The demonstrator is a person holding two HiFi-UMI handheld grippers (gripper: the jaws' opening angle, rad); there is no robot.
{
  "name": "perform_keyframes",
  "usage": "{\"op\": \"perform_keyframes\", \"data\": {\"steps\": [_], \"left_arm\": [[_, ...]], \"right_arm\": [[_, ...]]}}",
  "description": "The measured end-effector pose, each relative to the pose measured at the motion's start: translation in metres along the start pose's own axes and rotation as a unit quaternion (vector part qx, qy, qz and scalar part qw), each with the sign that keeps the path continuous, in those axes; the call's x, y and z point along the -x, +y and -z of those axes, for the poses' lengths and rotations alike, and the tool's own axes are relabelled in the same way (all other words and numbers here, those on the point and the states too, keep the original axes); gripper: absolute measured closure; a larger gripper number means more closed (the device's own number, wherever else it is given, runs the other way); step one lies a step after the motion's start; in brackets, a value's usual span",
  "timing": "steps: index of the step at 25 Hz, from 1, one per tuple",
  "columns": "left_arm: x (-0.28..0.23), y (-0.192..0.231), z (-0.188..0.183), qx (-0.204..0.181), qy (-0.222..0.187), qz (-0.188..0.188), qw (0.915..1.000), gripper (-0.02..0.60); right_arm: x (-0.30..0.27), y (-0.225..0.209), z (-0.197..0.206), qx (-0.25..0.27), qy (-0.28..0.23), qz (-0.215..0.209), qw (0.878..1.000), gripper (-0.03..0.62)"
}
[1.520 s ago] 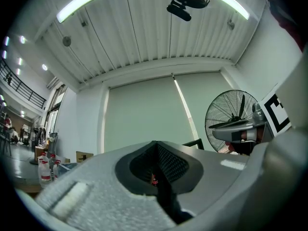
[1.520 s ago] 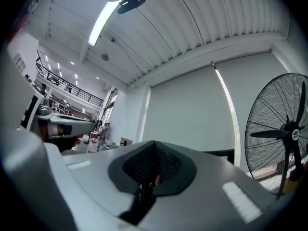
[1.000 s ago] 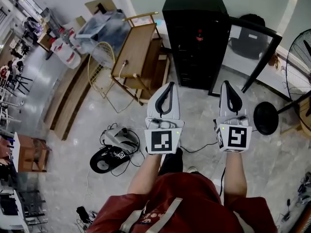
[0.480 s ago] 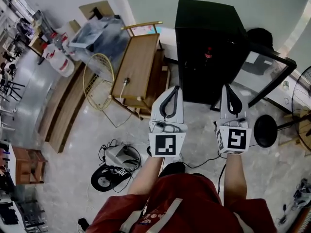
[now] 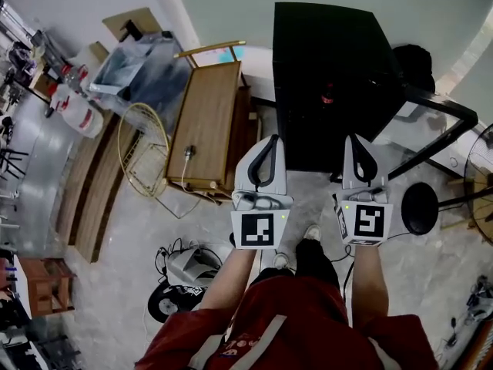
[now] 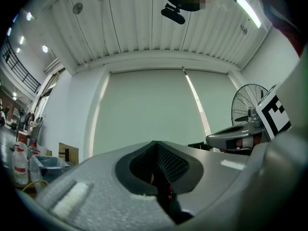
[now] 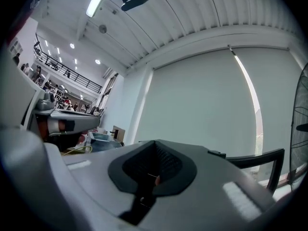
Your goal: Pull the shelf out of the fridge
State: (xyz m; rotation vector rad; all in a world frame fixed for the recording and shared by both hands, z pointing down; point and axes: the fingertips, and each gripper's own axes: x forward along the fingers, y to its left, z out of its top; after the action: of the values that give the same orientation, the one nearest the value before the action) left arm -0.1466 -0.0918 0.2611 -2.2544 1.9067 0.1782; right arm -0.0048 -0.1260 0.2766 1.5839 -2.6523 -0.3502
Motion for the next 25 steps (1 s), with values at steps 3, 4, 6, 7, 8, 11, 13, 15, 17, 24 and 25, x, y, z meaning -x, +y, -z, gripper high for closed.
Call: {"op": "perform_keyframes", "data": {"steps": [3, 4, 6, 7, 8, 11, 13, 15, 17, 24, 25], "left_arm": [[-0.034, -0.005, 0.012, -0.002, 0.002, 0.001, 1.0, 0.581], [-0.045, -0.007, 0.014, -0.004, 0.0, 0.0, 1.0, 0.581], [-0.068, -0.012, 0.019, -0.011, -0.006, -0.003, 0.9999, 0.581], [-0.079, -0.014, 0.022, -0.012, -0.008, -0.005, 0.9999, 0.581], [-0.09, -0.015, 0.026, -0.011, -0.009, -0.009, 0.9999, 0.581], [-0.115, -0.013, 0.044, -0.001, 0.006, -0.025, 0.9997, 0.581], [-0.129, -0.012, 0.053, 0.005, 0.013, -0.03, 0.9994, 0.581], [-0.138, -0.01, 0.061, 0.006, 0.019, -0.032, 0.9993, 0.581], [-0.144, -0.006, 0.072, 0.013, 0.027, -0.032, 0.999, 0.581], [-0.154, 0.012, 0.109, 0.022, 0.046, -0.007, 0.9987, 0.581], [-0.154, 0.014, 0.112, 0.025, 0.048, -0.005, 0.9986, 0.581]], "right_arm": [[-0.025, -0.024, 0.012, -0.006, -0.002, 0.001, 1.0, 0.594], [-0.034, -0.033, 0.016, -0.007, -0.003, 0.0, 1.0, 0.594], [-0.052, -0.048, 0.025, -0.012, -0.004, -0.006, 1.0, 0.594], [-0.061, -0.055, 0.029, -0.014, -0.003, -0.01, 1.0, 0.594], [-0.07, -0.061, 0.034, -0.015, -0.001, -0.015, 1.0, 0.594], [-0.093, -0.074, 0.048, -0.02, 0.006, -0.028, 0.999, 0.594], [-0.106, -0.082, 0.056, -0.026, 0.01, -0.032, 0.999, 0.594], [-0.116, -0.086, 0.065, -0.028, 0.015, -0.033, 0.999, 0.594], [-0.123, -0.083, 0.075, -0.026, 0.024, -0.03, 0.999, 0.594], [-0.145, -0.063, 0.11, -0.021, 0.06, -0.015, 0.998, 0.594], [-0.147, -0.061, 0.115, -0.025, 0.066, -0.011, 0.997, 0.594]]}}
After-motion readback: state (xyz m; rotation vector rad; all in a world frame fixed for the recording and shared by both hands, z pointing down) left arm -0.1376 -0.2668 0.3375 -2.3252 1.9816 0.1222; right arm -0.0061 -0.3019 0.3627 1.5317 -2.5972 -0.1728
